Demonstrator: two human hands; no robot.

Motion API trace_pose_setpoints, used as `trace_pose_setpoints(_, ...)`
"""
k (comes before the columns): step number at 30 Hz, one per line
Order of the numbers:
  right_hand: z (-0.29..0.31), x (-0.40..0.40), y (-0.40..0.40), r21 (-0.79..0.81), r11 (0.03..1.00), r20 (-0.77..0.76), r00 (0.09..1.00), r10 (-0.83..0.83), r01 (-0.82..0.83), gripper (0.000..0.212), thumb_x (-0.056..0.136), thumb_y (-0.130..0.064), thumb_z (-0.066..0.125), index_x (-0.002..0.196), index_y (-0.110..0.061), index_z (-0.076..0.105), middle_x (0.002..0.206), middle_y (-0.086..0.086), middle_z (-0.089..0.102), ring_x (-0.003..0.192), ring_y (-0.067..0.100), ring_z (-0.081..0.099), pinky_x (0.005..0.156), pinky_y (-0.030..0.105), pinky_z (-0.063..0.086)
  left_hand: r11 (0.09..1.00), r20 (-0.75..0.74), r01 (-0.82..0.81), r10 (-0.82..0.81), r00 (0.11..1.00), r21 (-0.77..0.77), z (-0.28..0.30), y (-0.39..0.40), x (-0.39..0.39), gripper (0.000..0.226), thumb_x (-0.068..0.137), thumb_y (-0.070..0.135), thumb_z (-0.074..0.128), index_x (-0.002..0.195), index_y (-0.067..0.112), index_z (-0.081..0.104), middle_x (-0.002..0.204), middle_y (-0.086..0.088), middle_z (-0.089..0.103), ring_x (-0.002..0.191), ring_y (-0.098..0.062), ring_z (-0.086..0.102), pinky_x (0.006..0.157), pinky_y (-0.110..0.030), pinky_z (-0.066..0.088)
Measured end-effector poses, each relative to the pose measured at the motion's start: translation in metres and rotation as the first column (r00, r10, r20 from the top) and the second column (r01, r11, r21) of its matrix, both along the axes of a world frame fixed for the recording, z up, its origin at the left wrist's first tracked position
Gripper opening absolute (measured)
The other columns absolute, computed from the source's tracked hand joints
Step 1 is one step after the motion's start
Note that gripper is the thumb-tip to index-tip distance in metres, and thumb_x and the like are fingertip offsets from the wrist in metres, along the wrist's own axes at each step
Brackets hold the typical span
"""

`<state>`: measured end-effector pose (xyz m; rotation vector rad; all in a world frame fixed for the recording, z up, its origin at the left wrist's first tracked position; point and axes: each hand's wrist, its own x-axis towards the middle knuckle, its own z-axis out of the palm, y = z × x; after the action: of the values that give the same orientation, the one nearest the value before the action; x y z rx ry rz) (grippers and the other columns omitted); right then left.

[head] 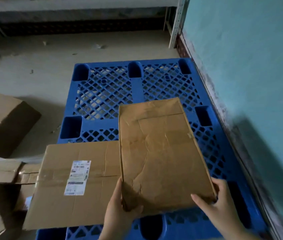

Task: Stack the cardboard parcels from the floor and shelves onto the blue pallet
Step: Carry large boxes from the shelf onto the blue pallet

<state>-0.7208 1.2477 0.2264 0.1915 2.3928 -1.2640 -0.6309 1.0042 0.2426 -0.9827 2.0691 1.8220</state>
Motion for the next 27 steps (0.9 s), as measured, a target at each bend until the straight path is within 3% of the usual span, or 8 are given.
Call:
trace_pose_setpoints(4,-0.070,0.019,0.010,0.048,0.999,0.027,0.999,0.018,-0.019,0.059,0.066,-0.008,0.082,0.110,-0.015,0.042,0.104,-0.003,0.050,0.089,0.007,0.055,0.063,0.005,0.047,0.997,0.103,0.070,-0.071,0.992,0.016,-0.066,0.004,0.012,0.095,0.067,-0.006,0.075,0.142,0.023,0.023,0.100,0.031,0.037,0.097,0.001,0.048,0.098,-0.024,0.040)
trace_pose_setpoints(7,-0.117,0.030,0.010,0.097,0.994,0.078,0.996,0.043,-0.050,0.059,0.068,-0.012,0.082,0.111,-0.016,0.042,0.104,-0.002,0.049,0.089,0.005,0.053,0.065,0.006,0.046,0.992,0.179,0.121,-0.115,0.977,-0.027,-0.112,0.007,0.021,0.093,0.071,-0.005,0.073,0.144,0.022,0.021,0.109,0.024,0.041,0.107,-0.005,0.048,0.100,-0.031,0.042)
trace_pose_setpoints(10,-0.149,0.033,0.009,0.161,0.984,0.171,0.984,0.048,-0.076,0.052,0.071,-0.016,0.080,0.107,-0.017,0.043,0.105,0.001,0.050,0.087,0.007,0.054,0.067,0.017,0.047,0.976,0.227,0.195,-0.169,0.959,-0.100,-0.150,0.011,0.029,0.091,0.076,0.000,0.068,0.141,0.035,0.015,0.135,0.005,0.046,0.108,-0.004,0.046,0.097,-0.028,0.045)
trace_pose_setpoints(13,-0.161,0.033,0.001,0.233,0.962,0.199,0.976,0.095,-0.141,0.063,0.077,-0.019,0.076,0.127,-0.016,0.038,0.132,0.006,0.040,0.114,0.015,0.047,0.090,0.018,0.042,0.916,0.243,0.382,-0.346,0.906,-0.122,-0.157,0.020,0.028,0.099,0.075,0.014,0.069,0.141,0.051,0.005,0.122,0.011,0.054,0.108,-0.012,0.053,0.094,-0.029,0.049)
trace_pose_setpoints(15,-0.159,0.030,-0.011,0.275,0.944,0.213,0.969,0.126,-0.183,0.090,0.077,-0.031,0.075,0.145,-0.018,0.018,0.152,0.004,0.018,0.138,0.020,0.023,0.108,0.028,0.029,0.889,0.184,0.433,-0.406,0.895,-0.146,-0.148,0.029,0.023,0.098,0.073,0.019,0.068,0.135,0.062,0.006,0.133,0.024,0.045,0.122,-0.008,0.047,0.099,-0.032,0.047)
trace_pose_setpoints(19,-0.108,0.012,-0.060,0.302,0.938,0.226,0.968,0.105,-0.172,0.114,0.073,-0.050,0.072,0.149,-0.031,-0.011,0.158,-0.005,-0.014,0.146,0.025,-0.007,0.114,0.043,0.022,0.935,0.151,0.250,-0.217,0.964,-0.250,-0.098,0.020,-0.002,0.087,0.075,0.026,0.071,0.144,0.041,0.020,0.143,0.024,0.034,0.132,-0.009,0.035,0.107,-0.034,0.039)
trace_pose_setpoints(22,-0.042,-0.007,-0.108,0.030,0.997,0.165,0.984,0.063,-0.068,0.113,0.072,-0.037,0.078,0.148,-0.036,-0.006,0.159,-0.007,-0.008,0.146,0.021,0.005,0.113,0.040,0.025,0.949,0.096,0.085,-0.058,0.994,-0.304,-0.035,-0.010,-0.019,0.082,0.076,0.023,0.073,0.143,0.035,0.027,0.137,0.019,0.039,0.131,-0.010,0.037,0.107,-0.031,0.036)
trace_pose_setpoints(27,0.118,-0.036,-0.179,-0.370,0.926,-0.079,0.996,0.046,-0.072,0.096,0.073,-0.031,0.078,0.146,-0.035,0.016,0.153,-0.010,0.021,0.137,0.011,0.029,0.106,0.031,0.031,0.944,-0.025,-0.155,0.154,0.988,-0.291,0.095,-0.072,-0.027,0.076,0.075,0.017,0.075,0.139,0.031,0.036,0.139,0.005,0.042,0.125,-0.020,0.042,0.092,-0.034,0.041)
